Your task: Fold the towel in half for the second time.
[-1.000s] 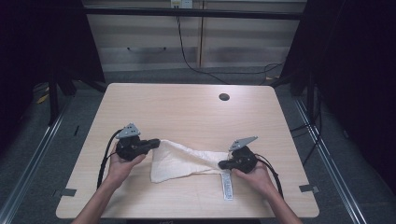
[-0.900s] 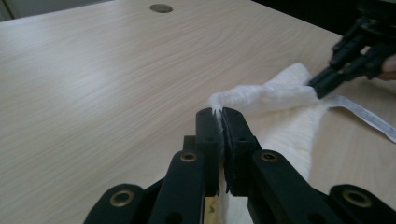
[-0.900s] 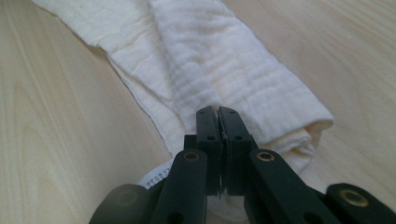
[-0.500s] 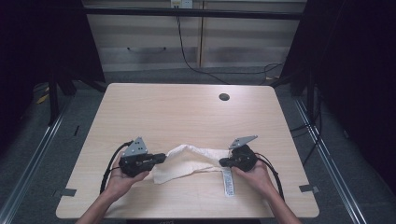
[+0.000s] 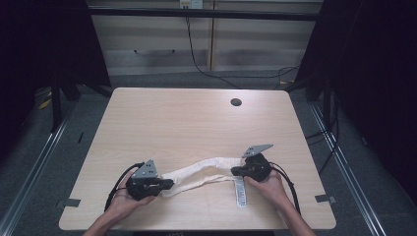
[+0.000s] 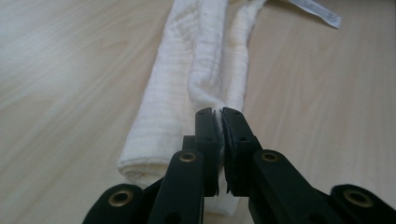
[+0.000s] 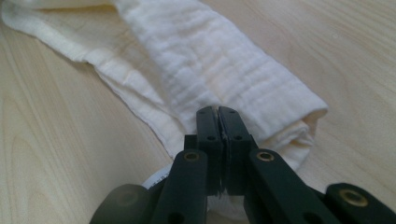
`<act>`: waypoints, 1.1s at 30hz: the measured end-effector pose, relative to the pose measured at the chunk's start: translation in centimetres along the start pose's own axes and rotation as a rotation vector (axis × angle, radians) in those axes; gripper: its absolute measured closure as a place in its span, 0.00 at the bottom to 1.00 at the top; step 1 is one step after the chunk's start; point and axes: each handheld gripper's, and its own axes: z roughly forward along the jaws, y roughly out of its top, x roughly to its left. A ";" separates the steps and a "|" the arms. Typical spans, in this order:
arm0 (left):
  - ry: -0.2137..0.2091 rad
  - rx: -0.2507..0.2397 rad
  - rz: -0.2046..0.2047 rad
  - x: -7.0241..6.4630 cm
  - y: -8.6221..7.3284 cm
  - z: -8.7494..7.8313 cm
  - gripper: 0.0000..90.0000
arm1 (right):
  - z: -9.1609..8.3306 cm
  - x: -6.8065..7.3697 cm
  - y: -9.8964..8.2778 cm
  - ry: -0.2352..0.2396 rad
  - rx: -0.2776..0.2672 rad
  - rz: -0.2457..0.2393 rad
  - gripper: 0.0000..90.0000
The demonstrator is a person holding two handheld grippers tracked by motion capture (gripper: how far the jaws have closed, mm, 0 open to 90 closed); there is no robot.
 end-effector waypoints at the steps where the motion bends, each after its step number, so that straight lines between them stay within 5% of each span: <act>1: -0.011 0.016 0.011 -0.1 -0.3 0.0 0.95 | 0.0 0.1 0.0 -0.003 0.001 0.005 0.98; 5: -0.032 0.061 0.025 -0.3 -1.3 0.6 0.95 | 0.0 0.1 0.0 -0.013 0.001 -0.004 0.98; 9: 0.023 0.056 0.036 0.0 -1.4 0.5 0.96 | -0.2 0.1 -0.1 -0.036 0.005 -0.016 0.98; 25: 0.126 0.017 -0.047 3.3 -0.6 1.7 0.96 | -1.1 -0.1 -0.7 -0.105 -0.004 -0.031 0.98; 33: 0.114 0.016 -0.072 3.8 -0.6 1.7 0.95 | -1.1 -0.1 -0.8 -0.130 -0.027 -0.016 0.97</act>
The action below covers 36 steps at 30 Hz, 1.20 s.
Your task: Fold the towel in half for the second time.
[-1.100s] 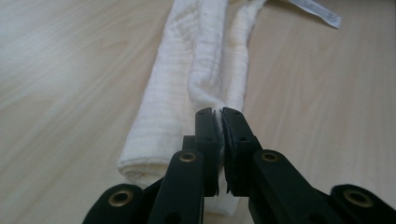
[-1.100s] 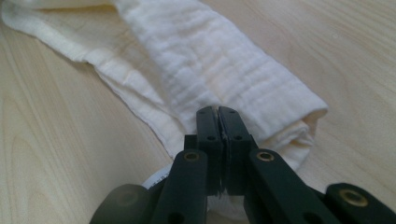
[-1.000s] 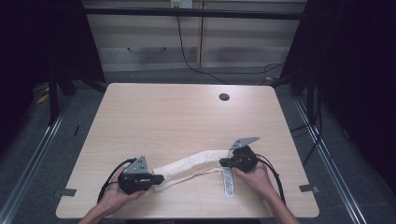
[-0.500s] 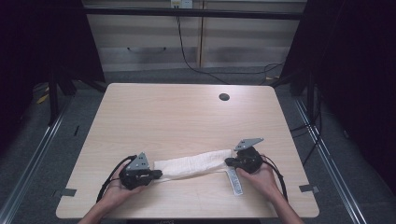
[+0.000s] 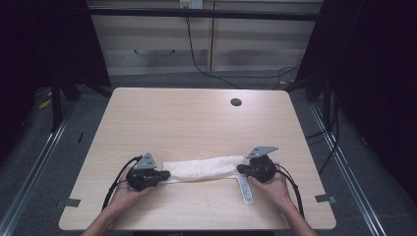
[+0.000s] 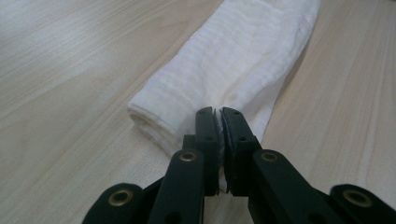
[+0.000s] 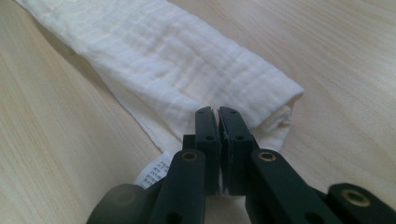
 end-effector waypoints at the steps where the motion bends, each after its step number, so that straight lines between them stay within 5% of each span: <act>1: -0.006 -0.004 -0.006 0.1 0.0 0.0 0.95 | 0.0 0.1 -0.1 0.002 -0.004 0.002 0.96; 10: -0.023 -0.030 -0.099 0.9 -0.1 -0.2 0.88 | -1.5 0.3 -0.5 0.027 -0.035 0.011 0.89; 21: -0.006 -0.071 -0.105 0.1 0.3 -2.3 0.64 | -4.5 0.6 -1.3 0.114 -0.143 0.074 0.82; 28: 0.050 -0.163 -0.187 1.2 -0.3 -6.0 0.44 | -6.8 0.5 -2.0 0.059 -0.197 0.099 0.71; 36: 0.100 -0.091 -0.242 2.3 -2.5 -7.6 0.35 | -8.5 -1.2 -4.4 -0.024 -0.215 0.182 0.61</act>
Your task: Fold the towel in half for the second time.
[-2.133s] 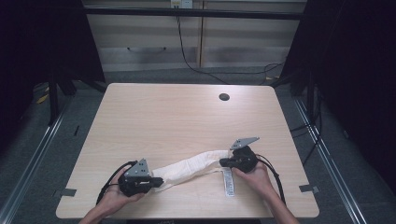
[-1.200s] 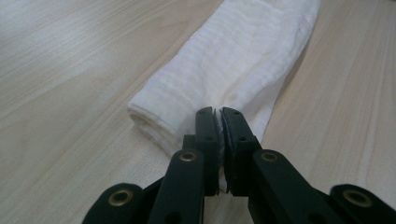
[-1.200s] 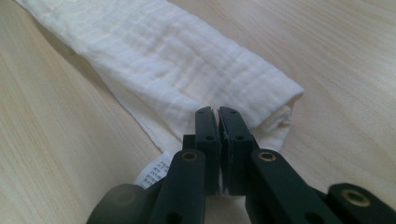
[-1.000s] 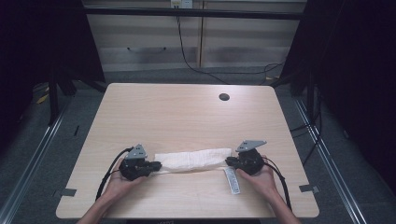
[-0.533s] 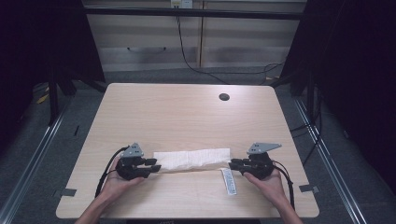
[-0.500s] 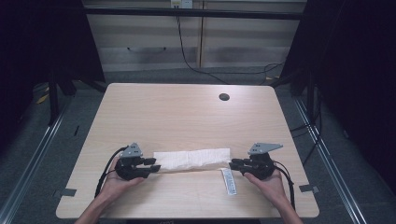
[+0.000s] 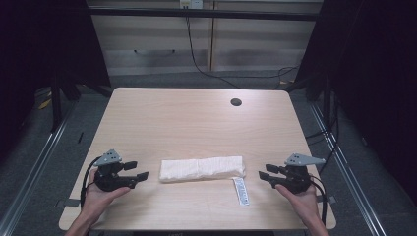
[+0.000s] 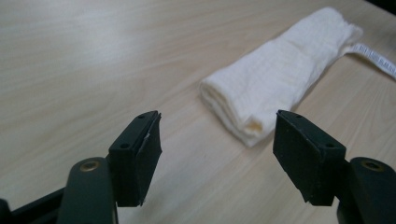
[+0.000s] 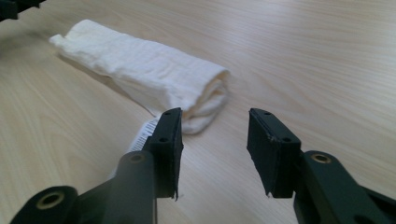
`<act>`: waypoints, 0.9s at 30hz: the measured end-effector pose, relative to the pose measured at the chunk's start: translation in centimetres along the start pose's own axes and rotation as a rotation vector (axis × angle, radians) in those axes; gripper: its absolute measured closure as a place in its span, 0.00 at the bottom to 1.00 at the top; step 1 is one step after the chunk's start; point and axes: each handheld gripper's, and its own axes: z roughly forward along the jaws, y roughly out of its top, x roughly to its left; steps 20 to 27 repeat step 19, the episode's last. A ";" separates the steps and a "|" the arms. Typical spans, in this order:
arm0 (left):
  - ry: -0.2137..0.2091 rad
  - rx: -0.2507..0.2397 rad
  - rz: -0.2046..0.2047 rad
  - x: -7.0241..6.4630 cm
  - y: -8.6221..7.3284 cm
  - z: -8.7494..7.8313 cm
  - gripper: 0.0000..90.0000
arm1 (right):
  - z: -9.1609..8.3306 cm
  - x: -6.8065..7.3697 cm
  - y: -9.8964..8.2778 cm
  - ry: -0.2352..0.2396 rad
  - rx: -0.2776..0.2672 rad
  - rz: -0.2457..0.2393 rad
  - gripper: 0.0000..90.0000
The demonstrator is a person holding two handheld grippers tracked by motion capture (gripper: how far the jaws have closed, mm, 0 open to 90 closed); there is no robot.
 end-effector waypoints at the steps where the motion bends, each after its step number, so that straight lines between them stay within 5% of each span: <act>1: 0.001 -0.002 -0.008 0.4 -0.1 -0.2 0.33 | -0.2 -0.2 -0.2 -0.008 -0.002 0.004 0.60; 5: 0.089 -0.046 -0.083 1.7 -1.1 -0.8 0.30 | -1.1 -1.3 -1.0 -0.064 -0.054 0.044 0.53; 8: 0.098 -0.044 -0.122 2.5 -1.8 -0.8 0.25 | -1.6 -2.1 -1.6 -0.096 -0.082 0.076 0.46; 11: 0.127 -0.028 -0.108 2.8 -2.0 -0.7 0.20 | -1.7 -2.6 -2.0 -0.124 -0.092 0.088 0.41; 19: 0.101 -0.083 -0.121 3.2 -3.3 -1.6 0.19 | -0.9 -3.0 -2.4 -0.159 -0.065 0.104 0.35; 27: 0.101 -0.083 -0.121 3.2 -3.3 -1.6 0.19 | -0.9 -3.0 -2.4 -0.159 -0.065 0.104 0.35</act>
